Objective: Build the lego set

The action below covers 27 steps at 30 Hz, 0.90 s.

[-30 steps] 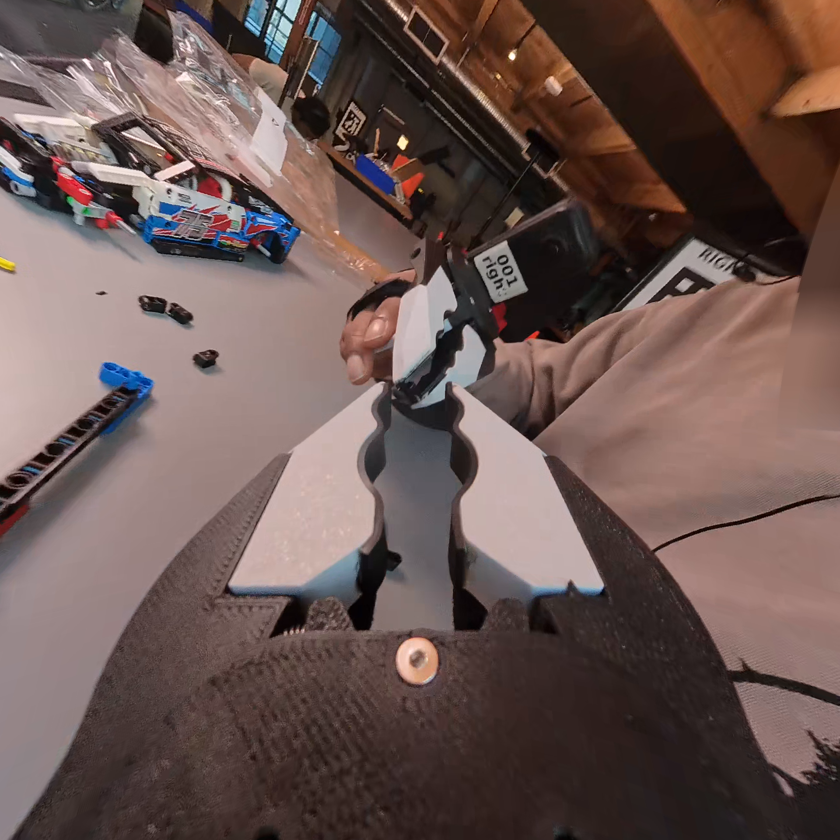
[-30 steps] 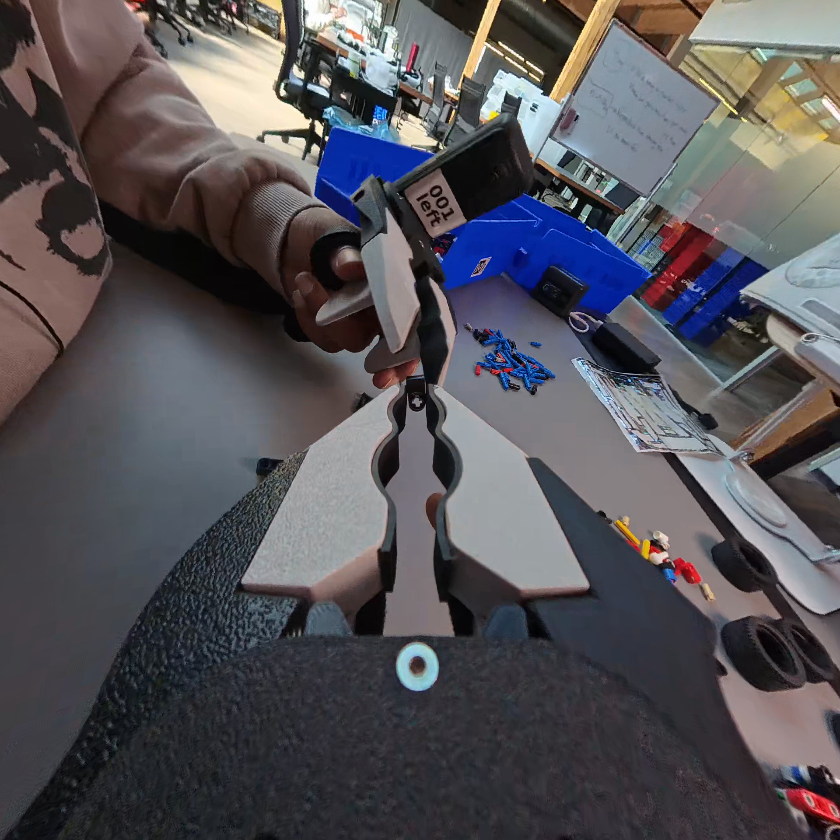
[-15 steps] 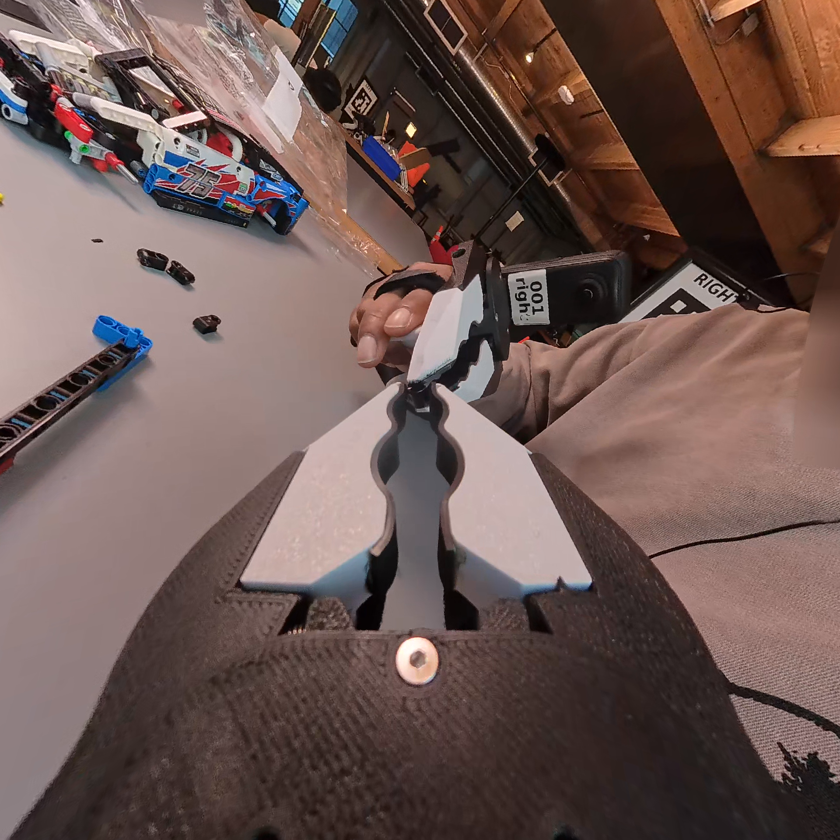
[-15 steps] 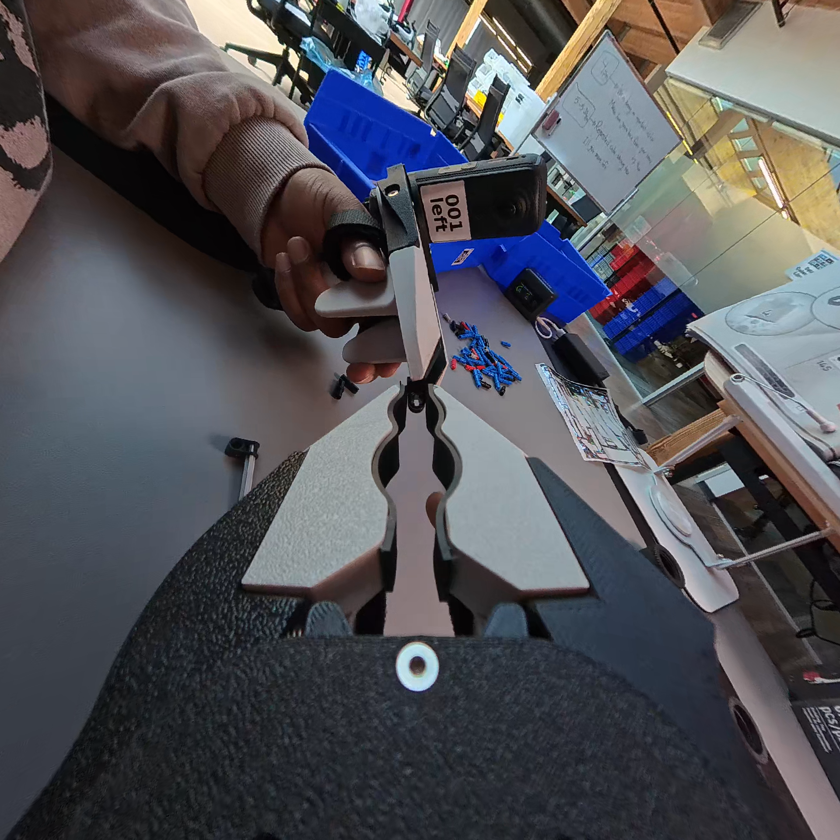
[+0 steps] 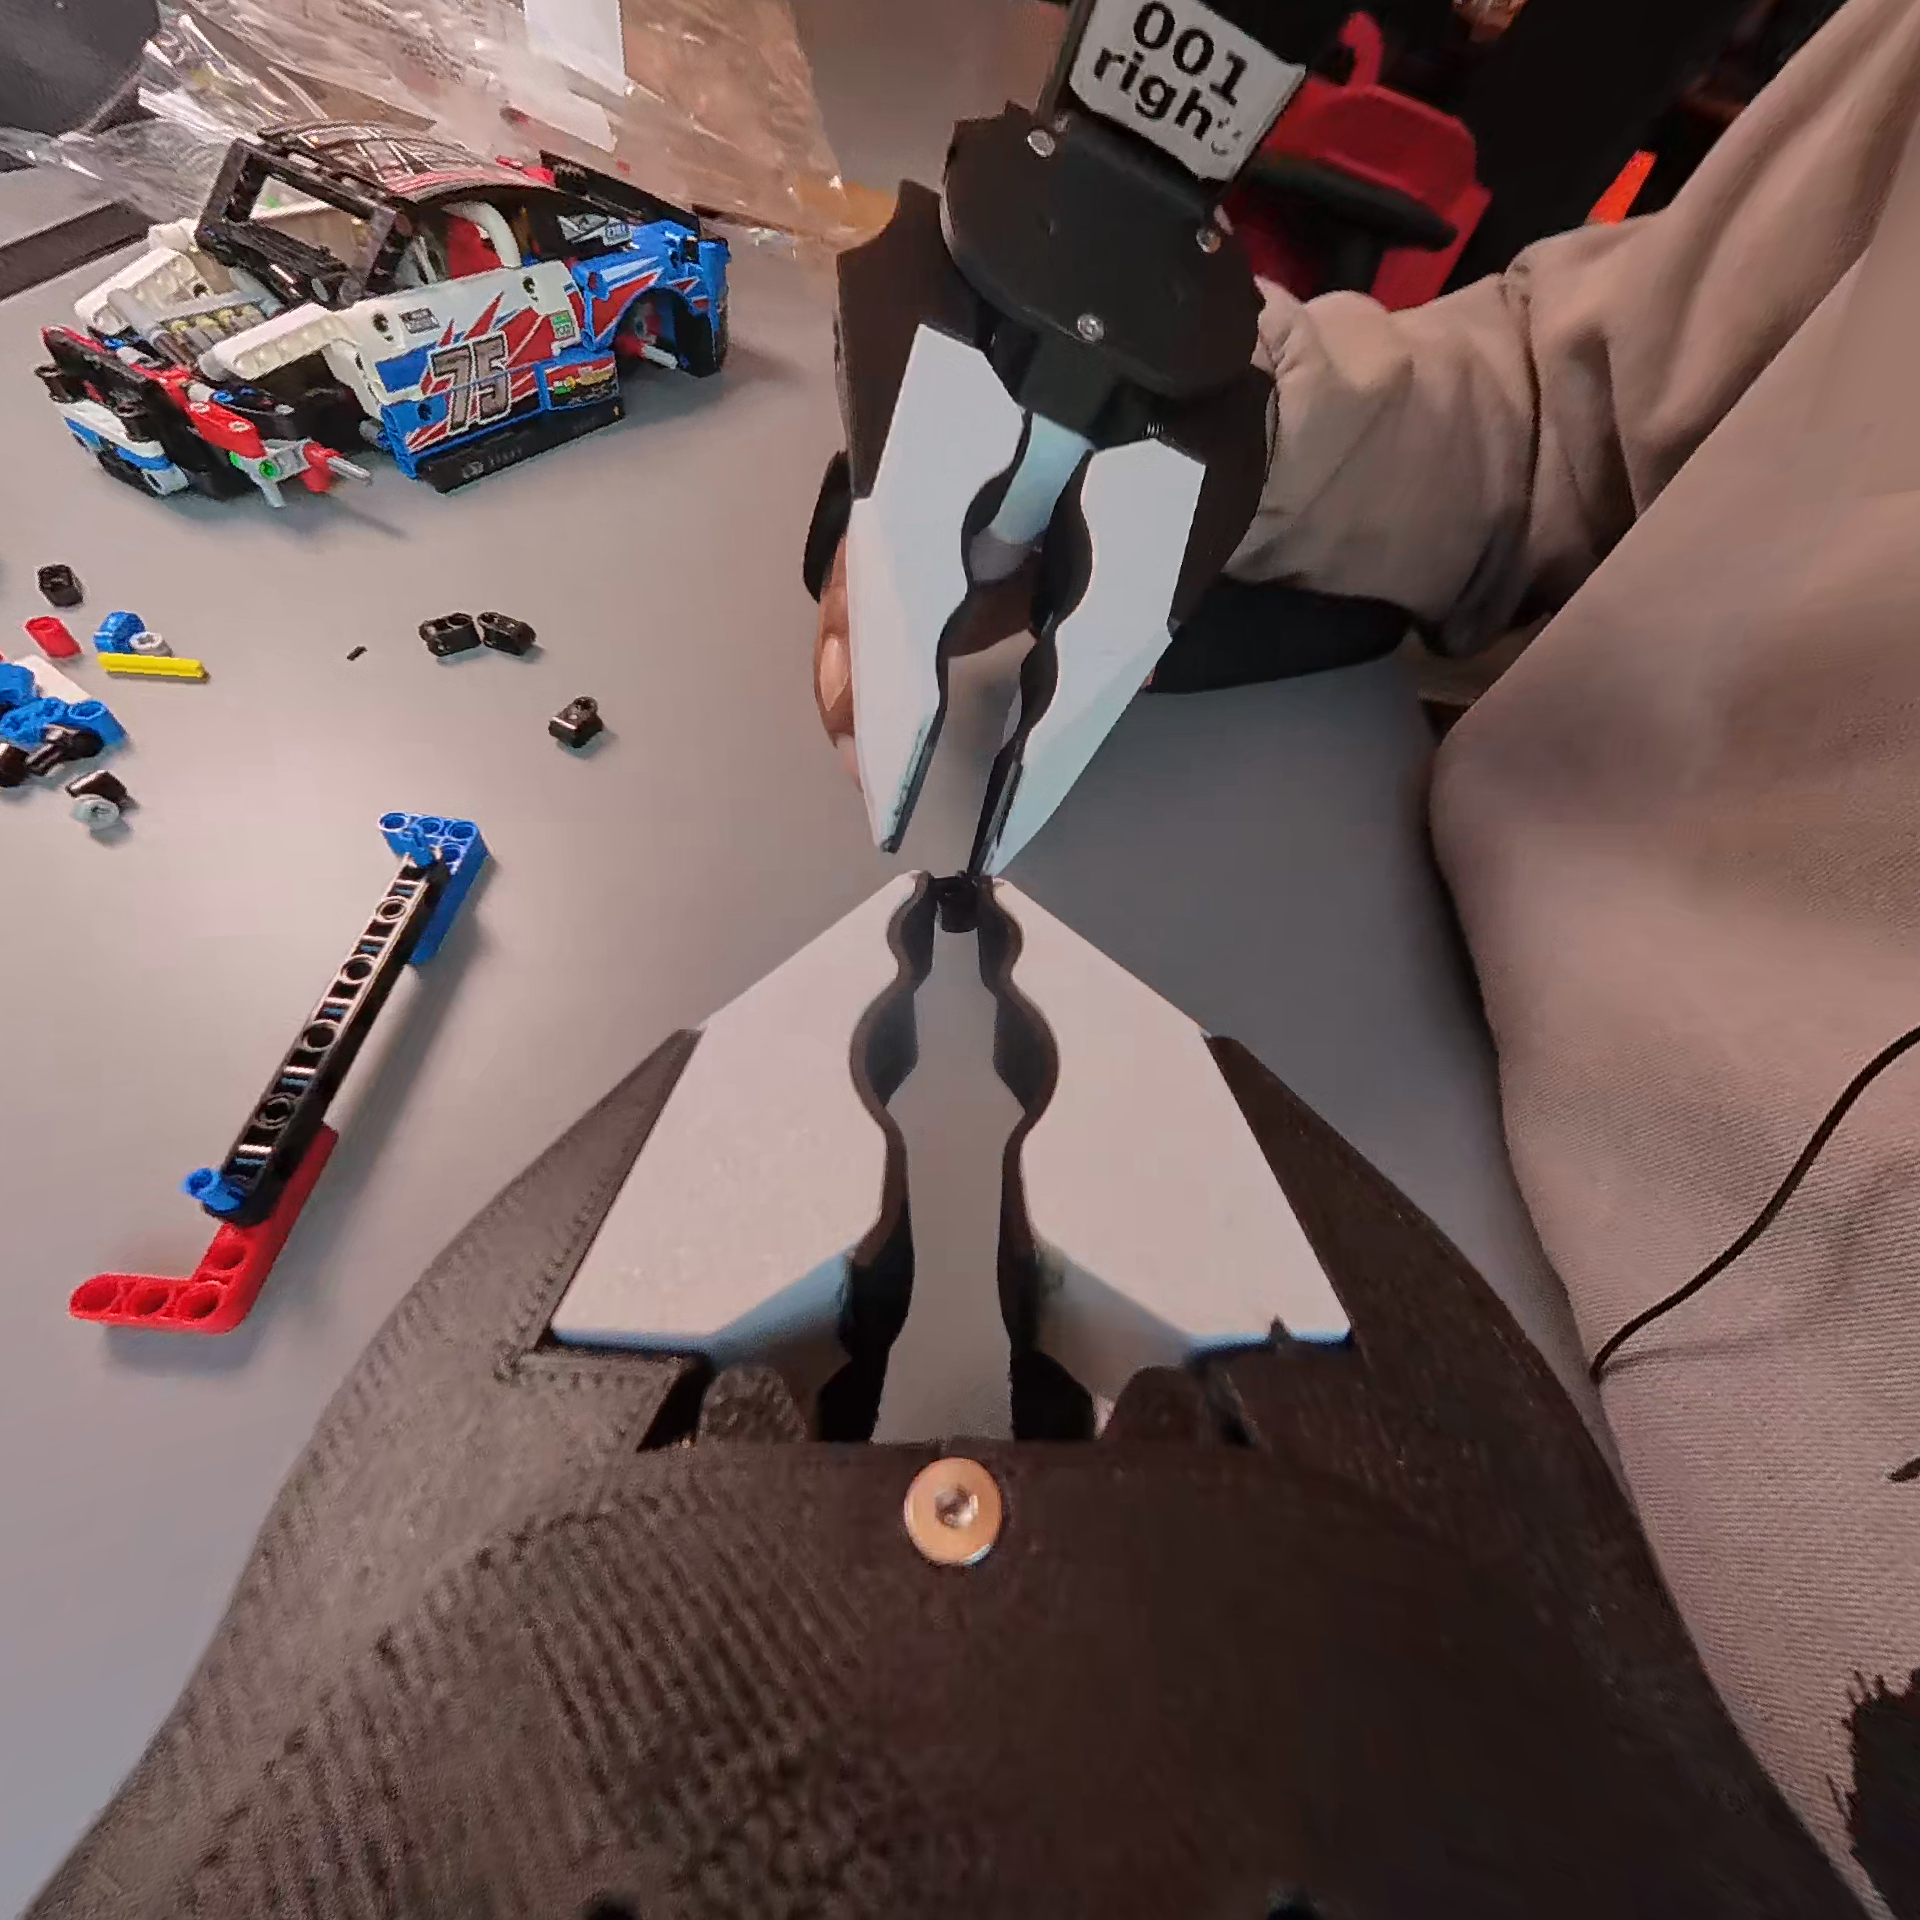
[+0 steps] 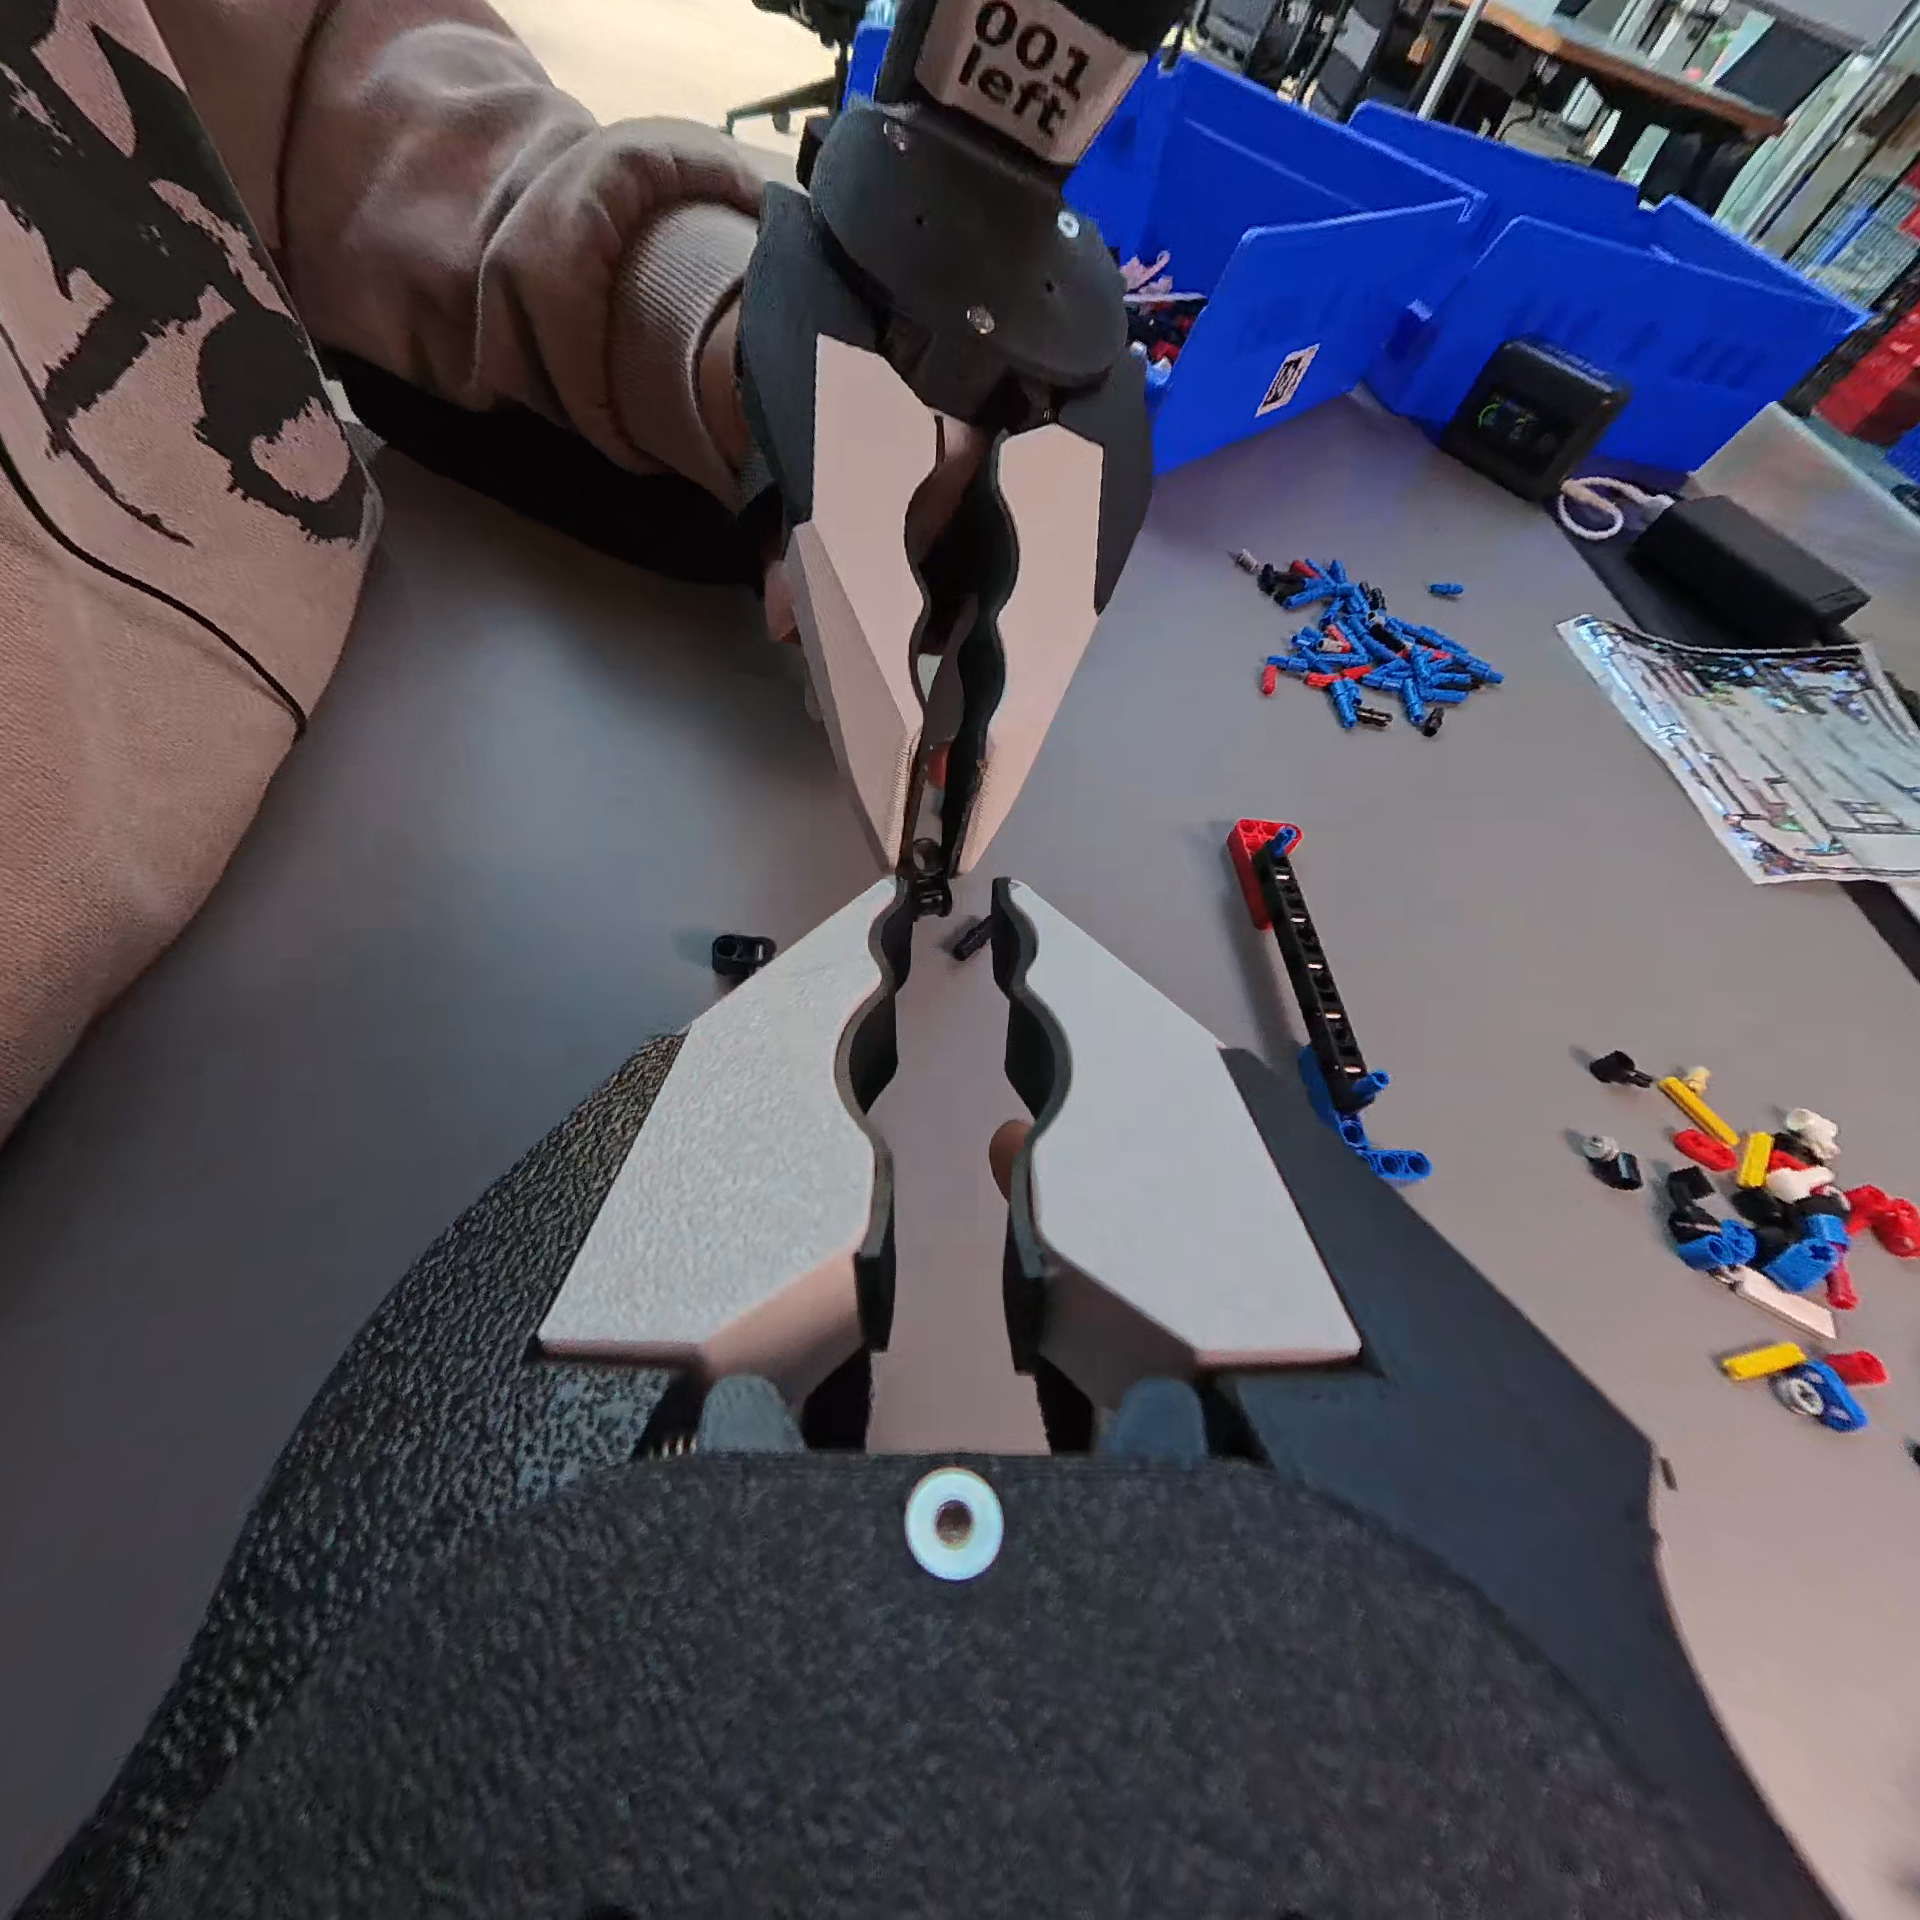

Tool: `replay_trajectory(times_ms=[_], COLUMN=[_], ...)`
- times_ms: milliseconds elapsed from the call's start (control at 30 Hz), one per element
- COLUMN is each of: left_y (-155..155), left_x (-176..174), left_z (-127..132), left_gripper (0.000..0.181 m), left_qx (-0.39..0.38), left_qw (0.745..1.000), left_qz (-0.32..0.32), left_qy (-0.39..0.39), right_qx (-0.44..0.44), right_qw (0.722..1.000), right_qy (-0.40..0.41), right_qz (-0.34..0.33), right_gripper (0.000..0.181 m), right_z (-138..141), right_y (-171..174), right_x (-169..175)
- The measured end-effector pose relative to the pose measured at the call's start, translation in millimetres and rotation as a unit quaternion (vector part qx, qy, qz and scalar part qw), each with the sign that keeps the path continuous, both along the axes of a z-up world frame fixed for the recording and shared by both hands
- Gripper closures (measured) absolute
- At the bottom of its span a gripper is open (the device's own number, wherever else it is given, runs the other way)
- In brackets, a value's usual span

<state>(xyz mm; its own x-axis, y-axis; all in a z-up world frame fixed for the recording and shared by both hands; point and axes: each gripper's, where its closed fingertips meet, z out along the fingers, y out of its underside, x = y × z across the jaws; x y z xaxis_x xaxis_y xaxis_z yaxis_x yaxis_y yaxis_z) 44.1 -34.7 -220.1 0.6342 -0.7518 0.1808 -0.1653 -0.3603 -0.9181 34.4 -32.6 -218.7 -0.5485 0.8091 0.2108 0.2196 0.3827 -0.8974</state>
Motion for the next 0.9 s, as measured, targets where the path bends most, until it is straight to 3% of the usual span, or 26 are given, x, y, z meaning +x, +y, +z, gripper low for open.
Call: replay_trajectory(times_ms=[167,333,400,533,700,900], left_y=[-5,-6,-6,-28,-42,-35], left_x=[7,6,2,3,11,11], left_z=[-7,-5,-5,-20,-48,-58], left_gripper=[0.175,0.175,0.16,0.152,0.152,0.167], left_qx=[0.02,0.025,0.016,-0.013,0.018,0.005], left_qw=[0.998,0.998,0.999,0.994,0.971,0.968], left_qz=[-0.016,-0.018,-0.017,-0.077,-0.125,-0.109], left_qy=[0.052,0.048,0.043,0.081,0.202,0.227], right_qx=[0.014,0.009,0.004,-0.02,-0.104,-0.145], right_qw=[0.999,0.999,0.999,0.999,0.992,0.987], right_qy=[-0.032,-0.039,-0.042,-0.022,0.004,0.008], right_qz=[0.022,0.028,0.021,-0.027,-0.075,-0.071], right_gripper=[0.17,0.174,0.174,0.174,0.174,0.174], right_z=[-14,-15,-14,-4,16,22], right_y=[-9,-11,-5,21,48,48], right_x=[4,5,5,3,1,1])
